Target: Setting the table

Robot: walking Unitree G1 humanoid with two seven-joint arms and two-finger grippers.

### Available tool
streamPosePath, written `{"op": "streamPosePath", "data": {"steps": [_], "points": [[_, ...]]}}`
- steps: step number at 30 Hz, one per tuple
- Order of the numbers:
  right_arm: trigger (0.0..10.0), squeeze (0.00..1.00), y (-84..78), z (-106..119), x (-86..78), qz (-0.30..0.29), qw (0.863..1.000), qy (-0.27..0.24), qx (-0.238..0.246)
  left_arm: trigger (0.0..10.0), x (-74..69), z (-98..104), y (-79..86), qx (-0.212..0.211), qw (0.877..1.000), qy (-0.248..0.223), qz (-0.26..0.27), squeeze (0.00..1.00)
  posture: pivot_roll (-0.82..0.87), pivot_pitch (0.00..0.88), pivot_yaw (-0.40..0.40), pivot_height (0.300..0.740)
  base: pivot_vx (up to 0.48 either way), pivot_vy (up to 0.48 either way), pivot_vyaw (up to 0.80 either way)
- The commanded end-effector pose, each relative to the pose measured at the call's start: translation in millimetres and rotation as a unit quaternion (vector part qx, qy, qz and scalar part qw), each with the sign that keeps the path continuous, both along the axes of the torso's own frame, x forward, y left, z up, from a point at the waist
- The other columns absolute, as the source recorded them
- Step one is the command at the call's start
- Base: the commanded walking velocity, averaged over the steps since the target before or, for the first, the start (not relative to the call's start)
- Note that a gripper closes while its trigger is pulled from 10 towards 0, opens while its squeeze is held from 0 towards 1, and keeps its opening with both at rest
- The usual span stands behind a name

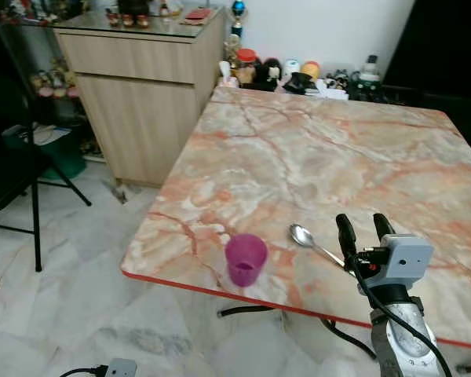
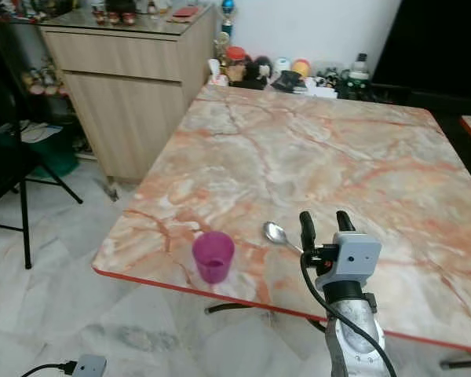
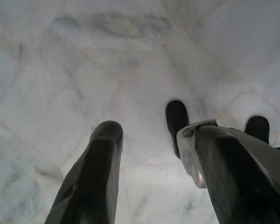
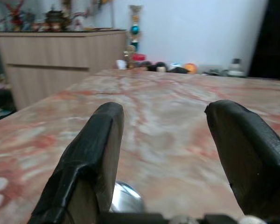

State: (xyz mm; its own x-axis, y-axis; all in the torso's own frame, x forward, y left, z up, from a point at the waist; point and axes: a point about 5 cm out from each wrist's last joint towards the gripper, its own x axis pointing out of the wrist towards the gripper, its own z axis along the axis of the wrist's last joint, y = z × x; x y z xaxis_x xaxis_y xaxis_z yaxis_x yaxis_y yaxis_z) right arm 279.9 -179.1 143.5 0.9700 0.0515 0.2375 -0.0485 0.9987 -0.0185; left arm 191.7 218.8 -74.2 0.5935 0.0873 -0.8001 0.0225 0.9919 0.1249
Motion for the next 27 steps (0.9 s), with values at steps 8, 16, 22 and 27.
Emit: {"op": "streamPosePath", "data": {"steps": [8, 16, 22, 27], "points": [[10.0, 0.0, 2.6, 7, -1.0, 0.002, 1.0, -0.007, 0.002, 10.0, -4.3, -2, 1.0, 0.003, 1.0, 0.007, 0.003, 0.0, -0.03, 0.134, -0.039, 0.74, 0.131, 0.0, 0.29], [10.0, 0.0, -1.9, -2, -14.9, 0.029, 0.997, 0.049, -0.051, 10.0, -5.2, -3, -0.4, 0.003, 1.0, 0.009, -0.001, 0.0, -0.03, 0.141, -0.04, 0.74, 0.0, 0.0, 0.0], [10.0, 0.0, -27.3, -8, -19.4, 0.038, 0.988, 0.112, -0.103, 10.0, -5.1, -3, -0.5, 0.003, 1.0, 0.01, -0.005, 0.0, -0.04, 0.147, -0.036, 0.74, 0.0, 0.0, 0.0], [10.0, 0.0, -36.1, 5, -12.1, 0.155, 0.97, 0.156, -0.104, 10.0, -4.4, -3, -2.9, 0.001, 1.0, 0.012, -0.014, 0.0, -0.05, 0.147, -0.024, 0.74, 0.0, 0.0, 0.0]]}}
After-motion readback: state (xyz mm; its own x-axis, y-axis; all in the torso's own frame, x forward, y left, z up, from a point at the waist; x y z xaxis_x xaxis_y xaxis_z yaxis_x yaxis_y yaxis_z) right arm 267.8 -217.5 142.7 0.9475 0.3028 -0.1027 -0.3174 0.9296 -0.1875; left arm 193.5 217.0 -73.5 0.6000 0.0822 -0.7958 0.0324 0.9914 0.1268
